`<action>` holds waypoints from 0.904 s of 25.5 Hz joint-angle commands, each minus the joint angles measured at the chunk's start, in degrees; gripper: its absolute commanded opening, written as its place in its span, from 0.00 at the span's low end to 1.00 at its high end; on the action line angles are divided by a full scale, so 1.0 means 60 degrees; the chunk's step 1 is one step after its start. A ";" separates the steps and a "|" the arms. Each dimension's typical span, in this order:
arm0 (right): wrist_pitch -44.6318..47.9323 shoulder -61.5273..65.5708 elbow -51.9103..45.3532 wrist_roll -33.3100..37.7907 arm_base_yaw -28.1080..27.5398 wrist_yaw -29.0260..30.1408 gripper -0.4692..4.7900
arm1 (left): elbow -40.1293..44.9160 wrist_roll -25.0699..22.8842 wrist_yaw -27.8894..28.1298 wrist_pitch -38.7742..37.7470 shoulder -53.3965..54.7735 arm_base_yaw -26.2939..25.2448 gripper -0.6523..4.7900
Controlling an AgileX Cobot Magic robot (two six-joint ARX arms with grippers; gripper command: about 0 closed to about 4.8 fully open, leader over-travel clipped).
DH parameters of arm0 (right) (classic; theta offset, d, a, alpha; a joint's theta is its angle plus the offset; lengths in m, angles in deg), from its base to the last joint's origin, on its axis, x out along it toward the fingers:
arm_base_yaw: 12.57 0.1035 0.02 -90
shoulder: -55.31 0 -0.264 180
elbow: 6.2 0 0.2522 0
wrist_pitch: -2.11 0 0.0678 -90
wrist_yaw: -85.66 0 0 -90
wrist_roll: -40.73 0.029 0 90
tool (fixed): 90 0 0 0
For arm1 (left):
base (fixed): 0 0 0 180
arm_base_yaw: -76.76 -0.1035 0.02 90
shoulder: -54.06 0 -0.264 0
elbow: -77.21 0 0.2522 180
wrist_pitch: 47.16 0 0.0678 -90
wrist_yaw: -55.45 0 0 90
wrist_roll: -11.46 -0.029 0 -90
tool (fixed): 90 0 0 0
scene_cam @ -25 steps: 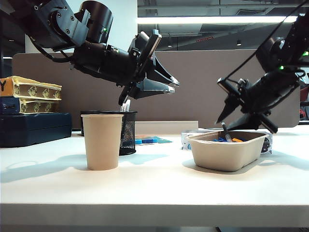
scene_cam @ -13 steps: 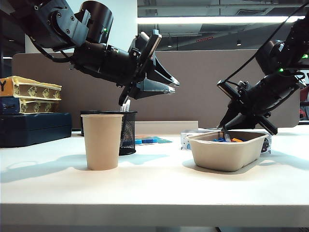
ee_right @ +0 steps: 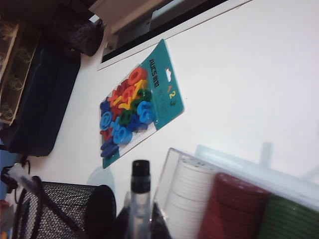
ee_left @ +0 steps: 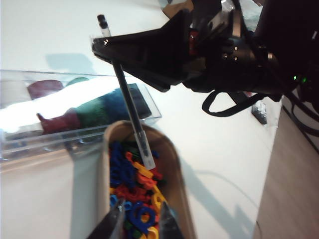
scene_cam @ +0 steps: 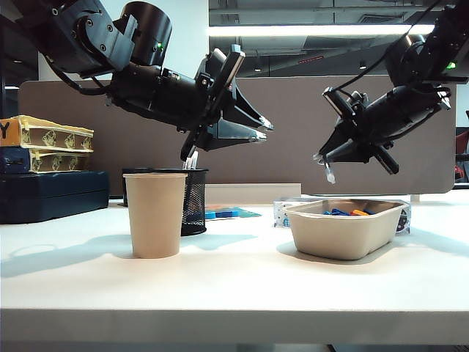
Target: Pick up one pen and put it in the pen container.
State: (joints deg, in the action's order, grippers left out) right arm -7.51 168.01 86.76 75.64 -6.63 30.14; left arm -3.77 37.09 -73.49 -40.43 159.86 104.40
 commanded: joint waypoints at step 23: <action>0.1060 -0.1443 0.0055 0.0863 0.0754 0.1814 0.08 | -0.0102 0.1639 -0.1916 0.1096 -0.0641 -0.0004 0.29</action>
State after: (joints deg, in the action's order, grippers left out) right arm -2.42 160.30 86.74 79.88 -2.37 40.52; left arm -4.05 47.08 -84.49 -34.57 156.51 104.40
